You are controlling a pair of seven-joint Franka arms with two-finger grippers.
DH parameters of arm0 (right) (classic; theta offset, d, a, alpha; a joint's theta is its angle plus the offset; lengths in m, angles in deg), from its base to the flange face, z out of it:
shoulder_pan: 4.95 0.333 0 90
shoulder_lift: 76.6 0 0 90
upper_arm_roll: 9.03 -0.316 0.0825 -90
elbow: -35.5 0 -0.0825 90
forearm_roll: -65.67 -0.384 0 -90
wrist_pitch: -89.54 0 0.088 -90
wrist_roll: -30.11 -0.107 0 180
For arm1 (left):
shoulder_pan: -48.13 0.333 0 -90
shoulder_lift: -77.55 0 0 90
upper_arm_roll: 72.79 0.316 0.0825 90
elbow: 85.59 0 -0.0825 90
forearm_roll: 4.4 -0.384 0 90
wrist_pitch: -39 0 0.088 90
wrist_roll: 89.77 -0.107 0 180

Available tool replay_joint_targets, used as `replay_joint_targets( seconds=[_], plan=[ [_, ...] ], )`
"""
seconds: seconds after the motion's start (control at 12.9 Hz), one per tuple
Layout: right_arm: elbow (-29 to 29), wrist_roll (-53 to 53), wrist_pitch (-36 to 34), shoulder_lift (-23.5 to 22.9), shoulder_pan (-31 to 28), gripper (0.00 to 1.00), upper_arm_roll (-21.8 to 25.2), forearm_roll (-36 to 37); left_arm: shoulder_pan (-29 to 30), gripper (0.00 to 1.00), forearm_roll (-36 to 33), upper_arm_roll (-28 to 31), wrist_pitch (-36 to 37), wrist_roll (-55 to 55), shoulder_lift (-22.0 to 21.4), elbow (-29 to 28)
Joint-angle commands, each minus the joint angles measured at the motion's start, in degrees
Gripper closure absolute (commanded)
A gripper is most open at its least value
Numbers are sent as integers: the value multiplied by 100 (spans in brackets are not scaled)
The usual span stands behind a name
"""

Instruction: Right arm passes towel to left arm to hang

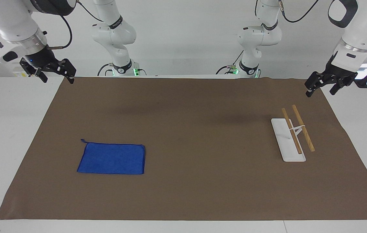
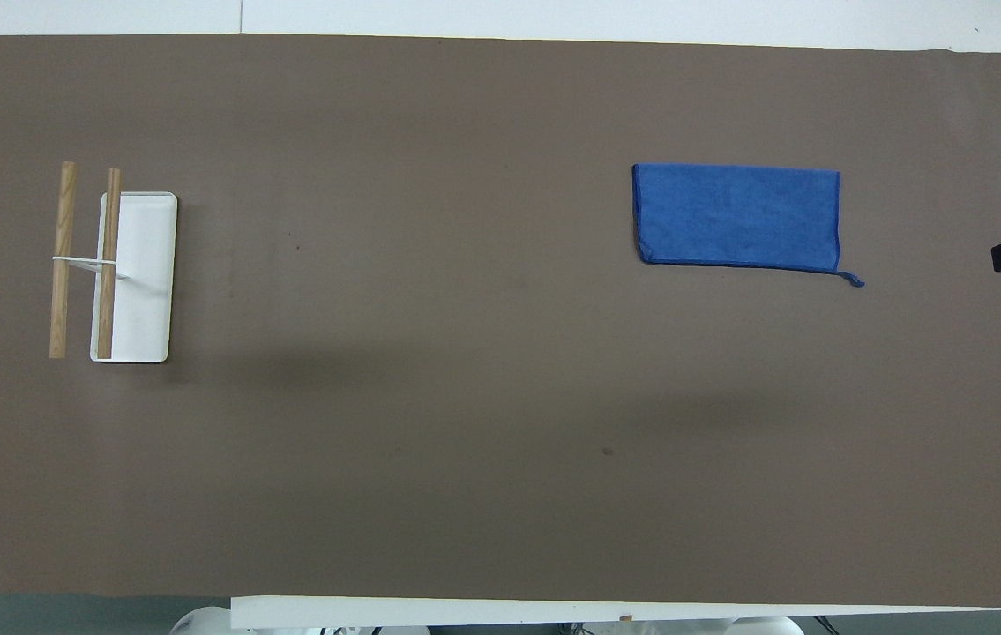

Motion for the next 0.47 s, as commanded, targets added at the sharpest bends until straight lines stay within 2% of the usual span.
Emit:
replay_joint_targets(
  seconds=[0.0,0.39],
  plan=[
    [-174,72,118,131,-47,0,-19,-101,19,0,-112,-27,44,73,-171,-183],
    [-174,116,22,131,-47,0,-19,-119,27,0,-104,-27,44,81,-171,-183]
  ],
)
